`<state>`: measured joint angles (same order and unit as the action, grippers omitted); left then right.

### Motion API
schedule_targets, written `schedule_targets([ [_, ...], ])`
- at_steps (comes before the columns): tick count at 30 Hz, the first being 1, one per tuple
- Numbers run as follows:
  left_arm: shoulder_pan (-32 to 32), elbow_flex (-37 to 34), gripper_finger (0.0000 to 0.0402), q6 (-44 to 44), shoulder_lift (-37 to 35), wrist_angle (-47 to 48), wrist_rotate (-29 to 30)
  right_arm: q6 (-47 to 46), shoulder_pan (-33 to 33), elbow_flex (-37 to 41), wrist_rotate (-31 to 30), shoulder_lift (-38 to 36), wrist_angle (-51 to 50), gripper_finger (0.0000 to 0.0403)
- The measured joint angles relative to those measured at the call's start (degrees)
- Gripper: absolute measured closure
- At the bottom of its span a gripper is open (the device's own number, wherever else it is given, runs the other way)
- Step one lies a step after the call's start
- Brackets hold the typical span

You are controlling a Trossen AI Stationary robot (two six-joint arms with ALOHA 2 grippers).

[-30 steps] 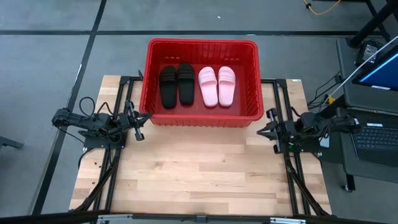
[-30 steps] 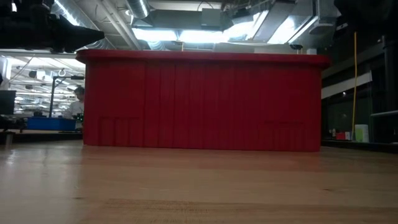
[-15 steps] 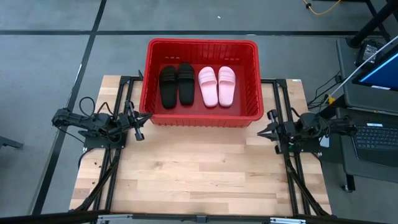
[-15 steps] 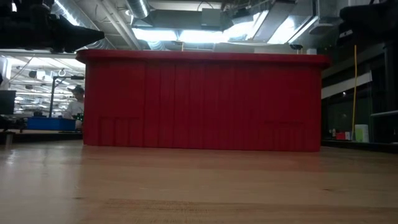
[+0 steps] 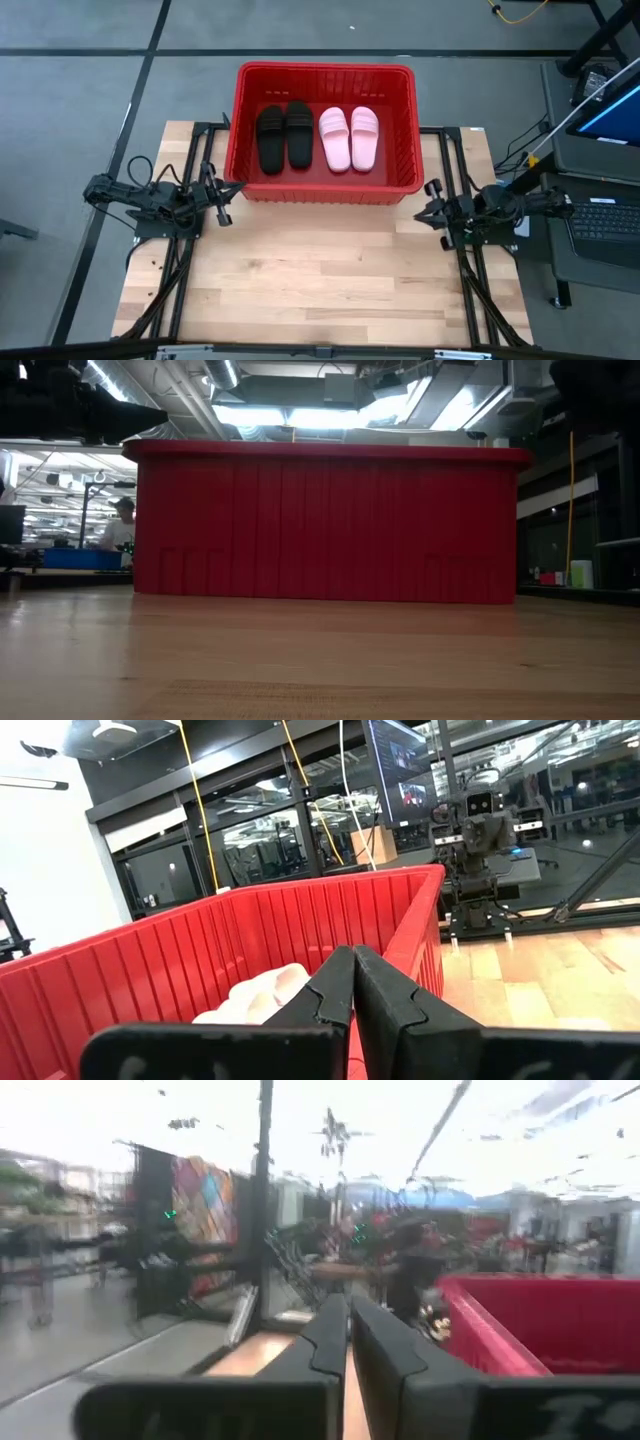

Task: Pick and place slides into bin
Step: Return to Home Position

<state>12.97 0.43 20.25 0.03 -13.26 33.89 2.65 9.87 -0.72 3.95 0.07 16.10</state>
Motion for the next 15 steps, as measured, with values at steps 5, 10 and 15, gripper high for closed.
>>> schedule_targets([
  [5,0.0,0.0,0.0397,0.0,0.09,0.27,-0.02,1.96,-0.02,-0.47,1.71,-0.01,0.58,0.0381],
  [10,0.0,0.0,0.0394,0.0,0.09,0.26,0.0,3.52,-0.04,-0.47,-0.26,-0.01,-0.36,0.0381],
  [15,0.0,0.0,0.0396,0.0,0.11,0.26,0.0,3.73,-0.09,0.34,-1.25,0.07,-3.15,0.0381],
])
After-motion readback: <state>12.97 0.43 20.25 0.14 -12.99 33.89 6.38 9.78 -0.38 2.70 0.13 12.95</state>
